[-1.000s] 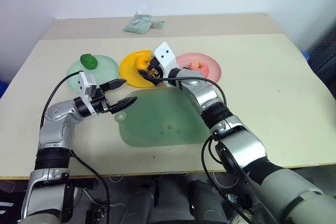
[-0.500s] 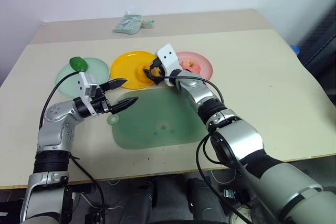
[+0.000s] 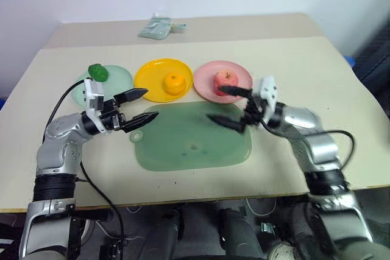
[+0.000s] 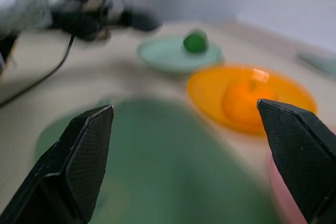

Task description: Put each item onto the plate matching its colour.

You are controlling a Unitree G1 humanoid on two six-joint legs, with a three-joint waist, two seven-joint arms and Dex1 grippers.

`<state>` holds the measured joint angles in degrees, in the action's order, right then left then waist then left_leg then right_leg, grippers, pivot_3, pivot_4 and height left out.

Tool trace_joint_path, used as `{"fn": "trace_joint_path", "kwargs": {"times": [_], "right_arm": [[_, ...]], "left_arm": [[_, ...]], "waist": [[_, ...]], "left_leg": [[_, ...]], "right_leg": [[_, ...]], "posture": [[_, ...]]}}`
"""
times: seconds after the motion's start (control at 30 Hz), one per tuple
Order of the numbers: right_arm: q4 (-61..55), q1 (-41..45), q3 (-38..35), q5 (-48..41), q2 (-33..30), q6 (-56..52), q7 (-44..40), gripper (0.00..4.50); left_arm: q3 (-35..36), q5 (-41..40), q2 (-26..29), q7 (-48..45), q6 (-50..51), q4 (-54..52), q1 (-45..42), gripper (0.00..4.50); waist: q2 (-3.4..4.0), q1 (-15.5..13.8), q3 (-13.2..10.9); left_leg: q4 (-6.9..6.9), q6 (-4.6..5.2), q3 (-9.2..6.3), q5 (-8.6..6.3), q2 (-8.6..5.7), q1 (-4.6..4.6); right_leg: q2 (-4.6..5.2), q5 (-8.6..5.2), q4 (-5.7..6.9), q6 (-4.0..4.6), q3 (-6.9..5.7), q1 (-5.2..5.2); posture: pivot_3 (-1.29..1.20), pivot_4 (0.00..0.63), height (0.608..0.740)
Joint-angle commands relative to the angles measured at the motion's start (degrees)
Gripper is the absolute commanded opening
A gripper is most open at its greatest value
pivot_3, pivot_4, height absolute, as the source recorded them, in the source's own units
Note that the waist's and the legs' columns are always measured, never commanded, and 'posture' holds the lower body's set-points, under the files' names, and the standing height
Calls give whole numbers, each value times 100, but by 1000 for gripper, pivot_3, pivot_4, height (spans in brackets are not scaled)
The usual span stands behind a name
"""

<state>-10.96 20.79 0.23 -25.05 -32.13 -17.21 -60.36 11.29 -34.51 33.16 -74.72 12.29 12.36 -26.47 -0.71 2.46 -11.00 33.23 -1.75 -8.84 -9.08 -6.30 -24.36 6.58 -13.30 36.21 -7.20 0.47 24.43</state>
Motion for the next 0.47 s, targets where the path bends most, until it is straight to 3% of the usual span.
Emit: {"fn": "trace_joint_path", "kwargs": {"times": [0.03, 0.27, 0.47], "right_arm": [[-991, -614, -486, -508, -622, -402, -251, 4452], [-1535, -1931, -1337, -387, -1056, -43, 29, 4452], [-1513, -1965, -1355, -266, -944, 131, 398, 4452]], "left_arm": [[59, -101, 161, -265, 71, 200, -173, 4500], [-205, 235, 126, -579, -138, 898, -613, 4500], [-322, 402, 62, -872, -335, 1427, -922, 4500]], "waist": [[0, -2, 0], [-5, -107, 2], [-6, -183, 1]], "left_leg": [[1, 3, 9, -2, 5, 0], [21, 22, 65, -13, 9, 1], [53, 36, 69, -23, 8, -4]], "right_leg": [[-1, -1, -1, 0, 3, 0], [7, -2, -7, -1, 28, -3], [6, -2, -8, 0, 40, -8]], "posture": [[0, 150, 740], [0, 150, 740], [0, 150, 740]]}}
